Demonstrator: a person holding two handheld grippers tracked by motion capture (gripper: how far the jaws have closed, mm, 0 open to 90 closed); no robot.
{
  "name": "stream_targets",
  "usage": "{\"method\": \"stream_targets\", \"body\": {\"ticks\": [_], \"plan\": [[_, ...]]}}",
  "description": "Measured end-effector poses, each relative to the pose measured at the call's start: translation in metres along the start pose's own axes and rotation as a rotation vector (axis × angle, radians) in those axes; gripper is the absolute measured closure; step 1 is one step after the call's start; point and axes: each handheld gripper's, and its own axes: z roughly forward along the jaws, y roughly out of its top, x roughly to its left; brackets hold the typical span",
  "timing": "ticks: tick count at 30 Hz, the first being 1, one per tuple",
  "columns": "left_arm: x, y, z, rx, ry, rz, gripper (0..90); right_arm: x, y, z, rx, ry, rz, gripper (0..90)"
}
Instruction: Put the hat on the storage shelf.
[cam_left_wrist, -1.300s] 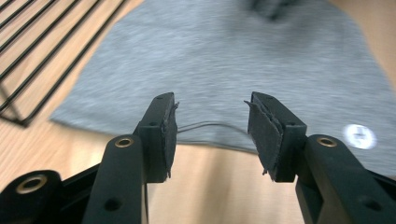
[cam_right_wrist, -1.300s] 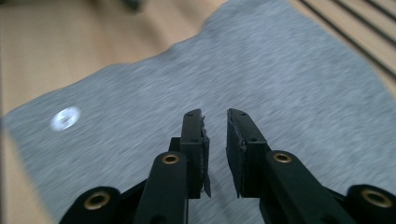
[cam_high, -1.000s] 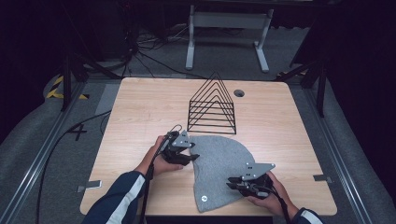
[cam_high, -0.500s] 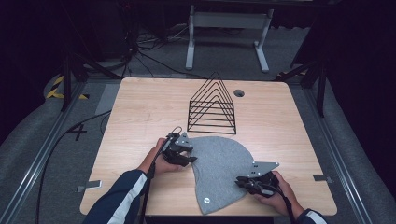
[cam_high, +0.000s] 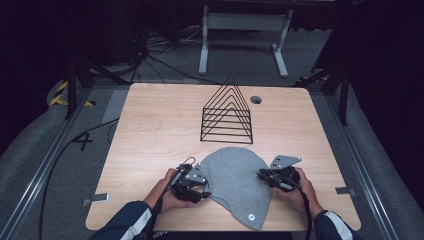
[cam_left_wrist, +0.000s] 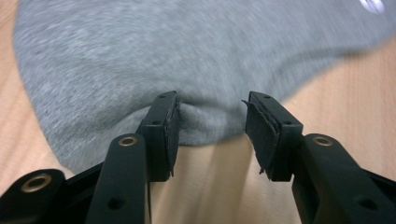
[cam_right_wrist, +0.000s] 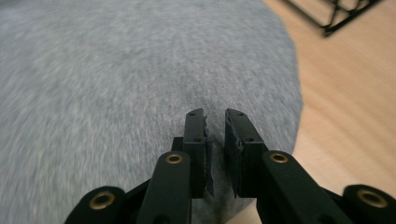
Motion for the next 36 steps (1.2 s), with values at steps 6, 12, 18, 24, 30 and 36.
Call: {"method": "stream_targets", "body": {"ticks": [6,12,18,24,30,36], "plan": [[-0.020,0.007,0.005,0.019,-0.021,0.025,54.9,-0.022,0.009,0.014,-0.026,-0.049,0.068,71.9],[-0.014,0.014,-0.016,-0.094,0.055,0.013,46.9,-0.025,0.012,0.000,-0.054,-0.072,0.108,58.8],[0.027,0.018,-0.020,-0.093,0.147,-0.089,31.3,-0.031,0.007,-0.013,-0.056,-0.048,0.208,43.2],[0.075,0.027,0.001,-0.062,0.150,-0.156,24.2,-0.024,0.002,-0.007,0.014,-0.035,0.220,33.3],[0.085,0.033,0.022,-0.017,0.168,-0.167,22.2,-0.024,0.002,0.000,0.041,-0.043,0.231,32.3],[0.082,0.032,0.029,-0.010,0.173,-0.181,16.6,-0.026,0.003,0.008,0.051,-0.039,0.217,28.8]]}}
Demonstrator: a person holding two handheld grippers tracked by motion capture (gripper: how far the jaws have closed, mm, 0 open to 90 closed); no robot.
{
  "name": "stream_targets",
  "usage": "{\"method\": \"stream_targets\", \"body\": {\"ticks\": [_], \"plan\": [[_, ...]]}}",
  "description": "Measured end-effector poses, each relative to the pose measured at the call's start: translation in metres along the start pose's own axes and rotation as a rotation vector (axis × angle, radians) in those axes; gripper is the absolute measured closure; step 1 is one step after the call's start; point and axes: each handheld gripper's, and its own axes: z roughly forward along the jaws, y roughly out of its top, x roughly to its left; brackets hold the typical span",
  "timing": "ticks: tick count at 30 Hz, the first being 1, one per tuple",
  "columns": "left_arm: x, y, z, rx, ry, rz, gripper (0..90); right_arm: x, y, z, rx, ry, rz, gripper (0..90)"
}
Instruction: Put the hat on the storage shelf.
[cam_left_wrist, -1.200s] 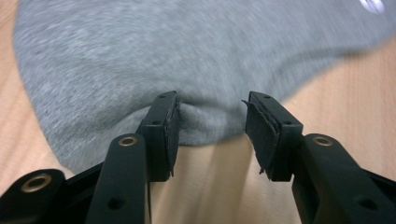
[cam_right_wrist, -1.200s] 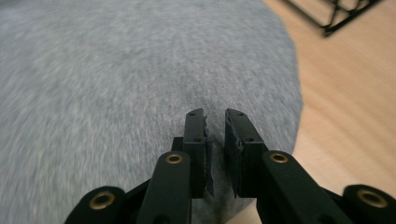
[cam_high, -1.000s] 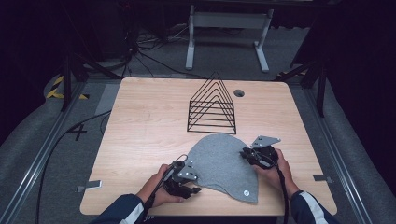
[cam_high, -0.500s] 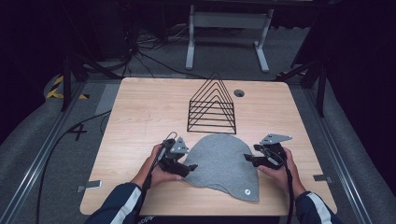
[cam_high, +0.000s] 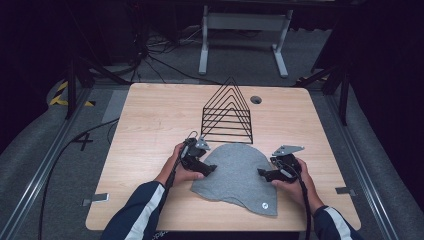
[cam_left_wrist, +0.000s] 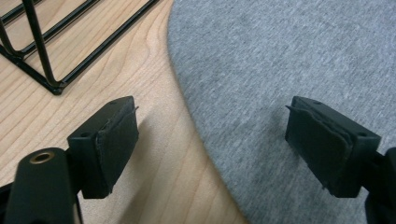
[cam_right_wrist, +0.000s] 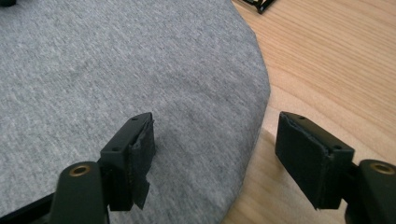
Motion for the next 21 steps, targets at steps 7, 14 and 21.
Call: {"method": "stream_targets", "body": {"ticks": [7,14,21], "plan": [[-0.016,0.001,-0.004,0.022,-0.044,0.064,32.9,-0.002,0.006,0.002,-0.002,0.030,-0.032,47.9],[-0.011,0.003,-0.007,0.021,-0.048,0.025,55.3,0.000,0.013,0.004,0.020,0.059,-0.033,71.1],[-0.014,0.004,-0.007,0.016,-0.051,0.083,81.1,0.000,0.011,0.004,-0.001,0.097,-0.039,83.2]]}}
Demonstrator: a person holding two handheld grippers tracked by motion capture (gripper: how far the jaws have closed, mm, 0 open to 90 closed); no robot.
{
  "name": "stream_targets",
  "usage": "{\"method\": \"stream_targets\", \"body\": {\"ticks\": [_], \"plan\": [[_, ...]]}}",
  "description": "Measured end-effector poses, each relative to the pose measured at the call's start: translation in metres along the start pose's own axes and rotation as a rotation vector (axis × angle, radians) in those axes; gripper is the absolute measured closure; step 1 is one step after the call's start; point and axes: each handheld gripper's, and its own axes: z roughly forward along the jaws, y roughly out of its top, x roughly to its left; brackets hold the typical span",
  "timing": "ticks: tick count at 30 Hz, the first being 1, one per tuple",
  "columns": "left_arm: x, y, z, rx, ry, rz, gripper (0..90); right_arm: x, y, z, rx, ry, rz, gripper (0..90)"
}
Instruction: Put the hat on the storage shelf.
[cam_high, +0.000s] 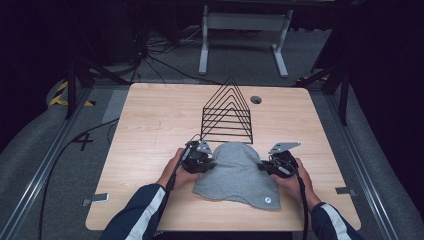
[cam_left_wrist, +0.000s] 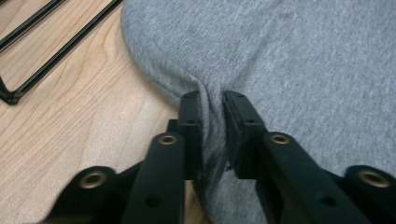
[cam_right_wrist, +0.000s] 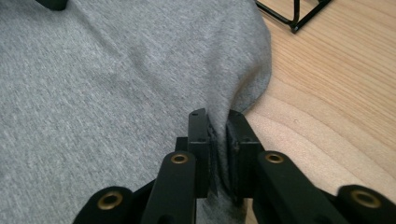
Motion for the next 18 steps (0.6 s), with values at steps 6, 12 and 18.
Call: {"method": "stream_targets", "body": {"ticks": [6,12,18], "plan": [[-0.004,0.001,-0.010,-0.022,0.007,0.027,83.4,0.000,0.006,-0.007,-0.045,0.008,-0.023,84.1],[-0.007,0.013,-0.036,-0.080,0.025,0.072,83.9,0.004,0.018,-0.027,-0.135,0.016,-0.071,84.7],[-0.009,0.022,-0.052,-0.116,0.041,0.099,84.0,0.007,0.026,-0.042,-0.185,0.025,-0.087,84.7]]}}
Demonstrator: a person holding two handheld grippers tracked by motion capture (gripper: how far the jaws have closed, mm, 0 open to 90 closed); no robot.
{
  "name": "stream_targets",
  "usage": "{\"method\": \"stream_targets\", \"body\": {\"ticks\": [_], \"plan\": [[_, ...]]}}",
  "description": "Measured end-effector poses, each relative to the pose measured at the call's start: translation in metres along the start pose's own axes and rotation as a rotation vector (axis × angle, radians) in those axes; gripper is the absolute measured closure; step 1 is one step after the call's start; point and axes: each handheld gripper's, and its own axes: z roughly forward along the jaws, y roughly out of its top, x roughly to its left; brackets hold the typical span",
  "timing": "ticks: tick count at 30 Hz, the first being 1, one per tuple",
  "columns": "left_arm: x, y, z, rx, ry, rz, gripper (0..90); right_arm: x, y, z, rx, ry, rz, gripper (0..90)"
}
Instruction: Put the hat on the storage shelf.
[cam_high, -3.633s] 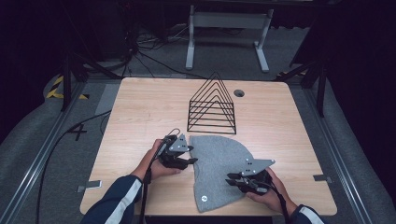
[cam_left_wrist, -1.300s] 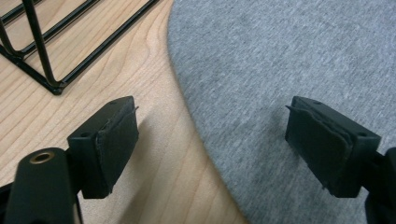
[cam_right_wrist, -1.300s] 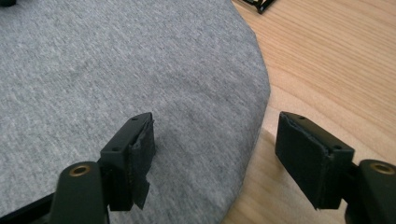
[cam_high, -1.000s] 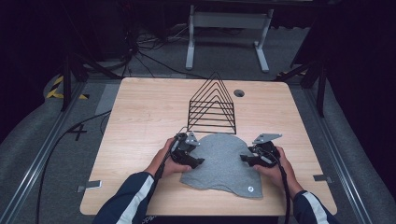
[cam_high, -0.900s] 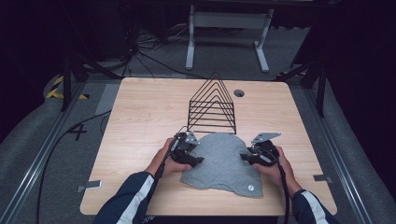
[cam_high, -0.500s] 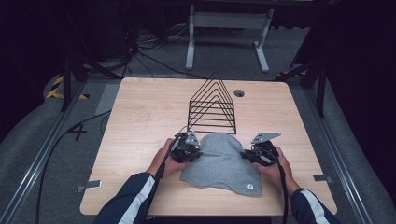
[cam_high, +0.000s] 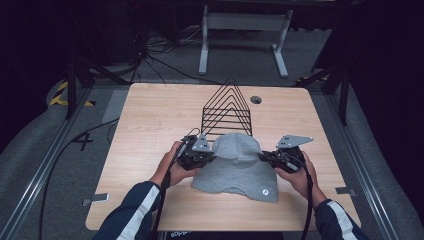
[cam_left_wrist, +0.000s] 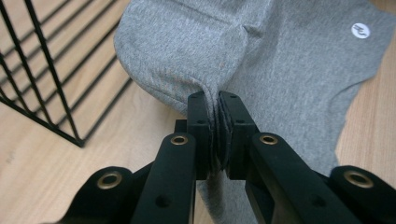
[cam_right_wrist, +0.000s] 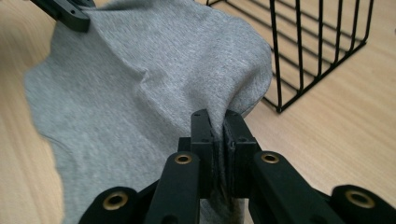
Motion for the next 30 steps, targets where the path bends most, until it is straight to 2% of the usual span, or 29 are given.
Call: {"method": "stream_targets", "body": {"ticks": [3,6,7,8,15,21,22,23,24,26,30], "plan": [[-0.003,0.008,-0.012,-0.039,0.005,0.023,84.0,0.005,0.007,-0.012,-0.030,0.001,-0.016,84.7],[-0.004,0.014,-0.017,-0.049,0.011,0.032,84.1,0.008,0.014,-0.020,-0.052,0.002,-0.028,84.7],[-0.005,0.022,-0.025,-0.062,0.026,0.046,84.1,0.009,0.018,-0.024,-0.061,-0.001,-0.037,84.7],[-0.005,0.022,-0.025,-0.062,0.026,0.046,84.1,0.009,0.018,-0.024,-0.061,-0.001,-0.037,84.7],[-0.002,0.055,-0.055,-0.100,0.076,0.104,84.2,0.012,0.040,-0.043,-0.103,-0.027,-0.083,84.8],[0.006,0.073,-0.070,-0.130,0.094,0.099,84.2,0.008,0.066,-0.060,-0.146,-0.050,-0.104,84.8],[0.006,0.073,-0.070,-0.130,0.094,0.099,84.2,0.008,0.066,-0.060,-0.146,-0.050,-0.104,84.8],[0.009,0.076,-0.072,-0.130,0.103,0.101,84.2,0.006,0.076,-0.063,-0.156,-0.061,-0.108,84.8],[0.013,0.081,-0.076,-0.138,0.108,0.094,84.2,0.005,0.080,-0.065,-0.167,-0.053,-0.109,84.8],[0.017,0.086,-0.081,-0.145,0.123,0.094,84.3,0.003,0.090,-0.068,-0.177,-0.067,-0.117,84.8],[0.029,0.099,-0.096,-0.183,0.144,0.092,84.2,0.000,0.112,-0.076,-0.202,-0.084,-0.127,84.8]]}}
